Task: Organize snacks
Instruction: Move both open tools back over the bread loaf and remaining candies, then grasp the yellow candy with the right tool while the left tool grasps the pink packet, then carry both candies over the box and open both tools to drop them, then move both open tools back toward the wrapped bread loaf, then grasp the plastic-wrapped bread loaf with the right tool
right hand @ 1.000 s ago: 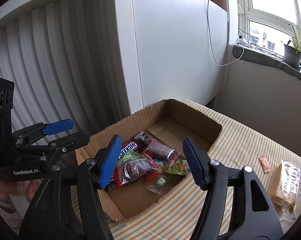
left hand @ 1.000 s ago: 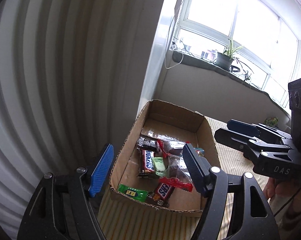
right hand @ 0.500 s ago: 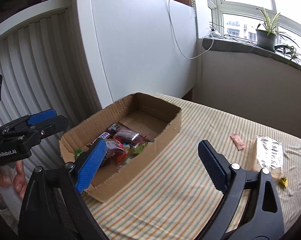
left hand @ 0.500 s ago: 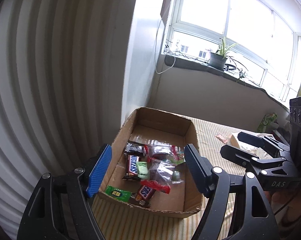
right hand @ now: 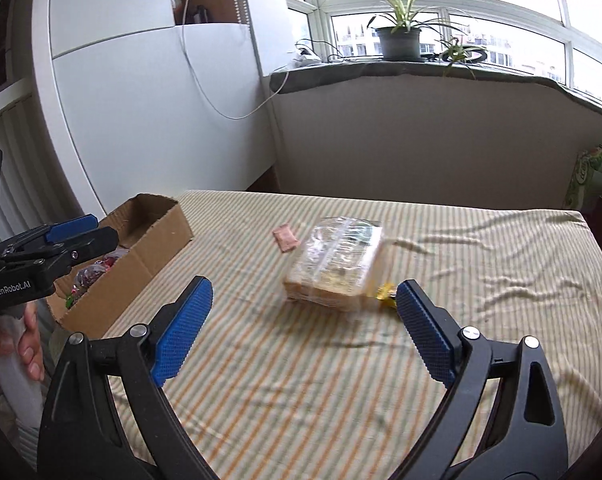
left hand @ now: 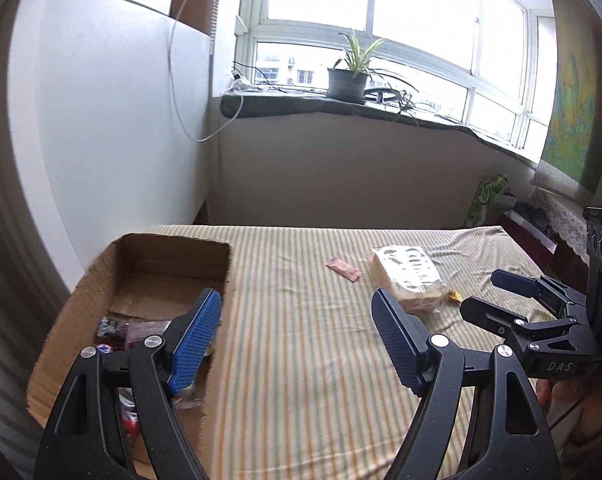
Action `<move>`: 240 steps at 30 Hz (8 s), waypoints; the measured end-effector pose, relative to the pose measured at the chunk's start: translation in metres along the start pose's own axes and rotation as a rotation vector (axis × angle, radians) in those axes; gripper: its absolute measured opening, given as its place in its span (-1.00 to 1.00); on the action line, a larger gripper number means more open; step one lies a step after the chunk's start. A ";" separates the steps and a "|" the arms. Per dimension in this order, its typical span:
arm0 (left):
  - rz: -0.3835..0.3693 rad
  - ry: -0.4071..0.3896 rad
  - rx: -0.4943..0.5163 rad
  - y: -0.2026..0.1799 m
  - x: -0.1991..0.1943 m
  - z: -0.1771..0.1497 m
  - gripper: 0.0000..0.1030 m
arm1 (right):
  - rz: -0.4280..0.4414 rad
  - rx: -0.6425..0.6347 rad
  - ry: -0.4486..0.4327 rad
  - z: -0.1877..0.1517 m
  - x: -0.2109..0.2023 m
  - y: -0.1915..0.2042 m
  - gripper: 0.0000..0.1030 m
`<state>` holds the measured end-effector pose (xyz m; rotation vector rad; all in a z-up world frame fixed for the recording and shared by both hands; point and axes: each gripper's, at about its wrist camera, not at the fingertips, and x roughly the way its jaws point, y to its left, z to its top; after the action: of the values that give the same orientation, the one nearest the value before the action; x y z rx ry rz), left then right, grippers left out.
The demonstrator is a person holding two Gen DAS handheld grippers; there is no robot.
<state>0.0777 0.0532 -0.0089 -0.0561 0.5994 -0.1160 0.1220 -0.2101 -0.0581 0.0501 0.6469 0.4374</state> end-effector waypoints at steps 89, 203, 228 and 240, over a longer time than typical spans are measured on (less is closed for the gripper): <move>-0.190 0.002 -0.043 -0.043 0.049 -0.012 -0.64 | -0.042 -0.042 0.127 -0.032 0.023 -0.051 -0.57; 0.111 -0.121 -0.225 0.112 -0.072 -0.051 0.23 | 0.338 -0.183 0.046 0.024 0.079 0.191 -0.10; -0.197 0.003 -0.056 -0.045 0.014 -0.013 0.33 | 0.028 0.052 0.006 0.012 0.027 -0.025 0.07; -0.243 0.160 -0.066 -0.061 0.091 -0.016 0.53 | 0.040 0.036 0.178 0.037 0.111 -0.046 0.55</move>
<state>0.1374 -0.0192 -0.0681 -0.1853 0.7554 -0.3384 0.2405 -0.2027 -0.1001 0.0587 0.8298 0.4720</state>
